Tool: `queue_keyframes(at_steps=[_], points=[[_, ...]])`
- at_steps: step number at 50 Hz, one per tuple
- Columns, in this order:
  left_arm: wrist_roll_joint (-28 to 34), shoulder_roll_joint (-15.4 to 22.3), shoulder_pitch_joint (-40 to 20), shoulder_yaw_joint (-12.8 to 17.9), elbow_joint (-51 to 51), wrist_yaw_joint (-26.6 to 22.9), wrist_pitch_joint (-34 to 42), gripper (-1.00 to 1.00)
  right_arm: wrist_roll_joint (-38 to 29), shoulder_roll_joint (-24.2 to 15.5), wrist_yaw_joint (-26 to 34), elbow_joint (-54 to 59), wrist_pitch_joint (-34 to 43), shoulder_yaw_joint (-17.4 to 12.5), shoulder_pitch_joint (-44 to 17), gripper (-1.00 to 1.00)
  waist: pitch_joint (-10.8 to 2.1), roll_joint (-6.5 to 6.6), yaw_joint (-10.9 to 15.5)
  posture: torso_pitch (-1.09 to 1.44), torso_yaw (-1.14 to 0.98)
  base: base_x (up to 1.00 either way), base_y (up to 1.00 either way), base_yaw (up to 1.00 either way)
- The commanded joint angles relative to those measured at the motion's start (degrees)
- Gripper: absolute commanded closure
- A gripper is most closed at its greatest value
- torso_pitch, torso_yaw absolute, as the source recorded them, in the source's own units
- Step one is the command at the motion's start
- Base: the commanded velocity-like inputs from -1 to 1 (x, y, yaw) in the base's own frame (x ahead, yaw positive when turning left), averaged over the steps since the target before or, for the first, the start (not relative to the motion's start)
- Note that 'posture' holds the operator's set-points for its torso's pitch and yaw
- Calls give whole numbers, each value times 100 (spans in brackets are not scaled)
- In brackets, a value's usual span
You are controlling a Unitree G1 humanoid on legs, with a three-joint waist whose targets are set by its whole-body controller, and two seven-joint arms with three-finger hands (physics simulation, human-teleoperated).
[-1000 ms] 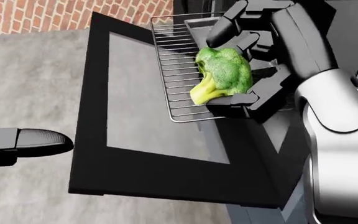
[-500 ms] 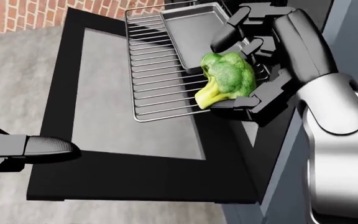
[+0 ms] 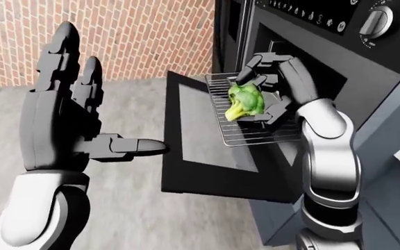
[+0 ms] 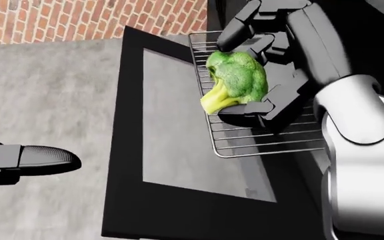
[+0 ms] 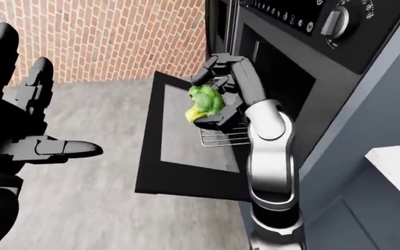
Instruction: Place the broccoli on the rack of the oven.
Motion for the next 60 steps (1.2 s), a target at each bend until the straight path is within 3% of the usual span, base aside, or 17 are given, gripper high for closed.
queue_keyframes(at_steps=[1,10,23,24,25,26,31,37,41,45,47,48,49,53,54,58,60], points=[[-38,40,-92,13,-26,8,-131,-100,-28,-61,-100,-101,-126,-114,-131,100,-45,48,-40,0,0,2,0,0],[-230,139,-186,37,-26,167,-78,-100,21,-97,-114,-159,-89,-119,-139,100,-123,-366,133,0,0,0,0,0],[-294,167,-177,78,-26,192,-83,-100,20,-116,-116,-190,-14,-103,-170,100,-201,-84,-20,0,0,0,0,0],[-298,172,-175,82,-26,195,-86,-100,22,-111,-114,-186,-16,-107,-169,100,-342,-76,-15,0,0,45,-2,0],[-313,181,-178,87,-26,202,-84,-100,20,-108,-112,-197,-5,-108,-174,100,-27,-71,-24,0,0,48,-7,0],[-329,185,-181,95,-26,212,-81,-100,21,-106,-108,-204,-4,-106,-171,100,87,-52,-34,0,0,50,-6,0],[-276,138,-198,39,-26,205,-71,-100,60,-102,-138,-138,-107,-130,-136,100,-4,-45,-1,0,0,50,-6,0],[-189,102,-241,39,-26,132,-30,-100,85,-107,-142,-161,-129,-127,-138,100,-230,-365,52,0,0,15,-1,0],[-212,112,-245,62,-26,141,-23,-100,97,-99,-153,-153,-144,-122,-149,100,-52,-422,73,0,0,0,0,0],[-152,88,-199,60,-26,86,-60,-100,86,-93,-165,-133,-150,-107,-158,100,52,-207,3,0,0,0,0,0],[-135,74,-205,66,-26,70,-52,-100,65,-92,-158,-133,-114,-97,-170,100,11,53,-48,0,0,0,0,0],[-133,67,-209,71,-26,67,-47,-100,54,-96,-153,-136,-103,-92,-173,100,17,-40,-57,0,0,0,0,0],[-127,73,-217,71,-26,65,-44,-100,50,-97,-148,-127,-110,-95,-172,100,-186,-21,-52,0,0,15,0,0],[-179,102,-222,70,-26,106,-48,-100,71,-84,-146,-165,-128,-110,-154,100,106,-7,17,0,0,19,0,0],[-196,108,-223,75,-26,116,-48,-100,68,-87,-140,-176,-114,-107,-161,100,-48,-19,4,0,0,0,0,0],[-231,119,-240,102,-26,134,-32,-100,70,-96,-130,-178,-95,-103,-212,100,-76,-398,78,0,0,0,0,0],[-241,117,-247,114,-26,136,-23,-100,69,-99,-119,-191,-80,-101,-222,100,-79,-214,46,0,0,0,0,0]])
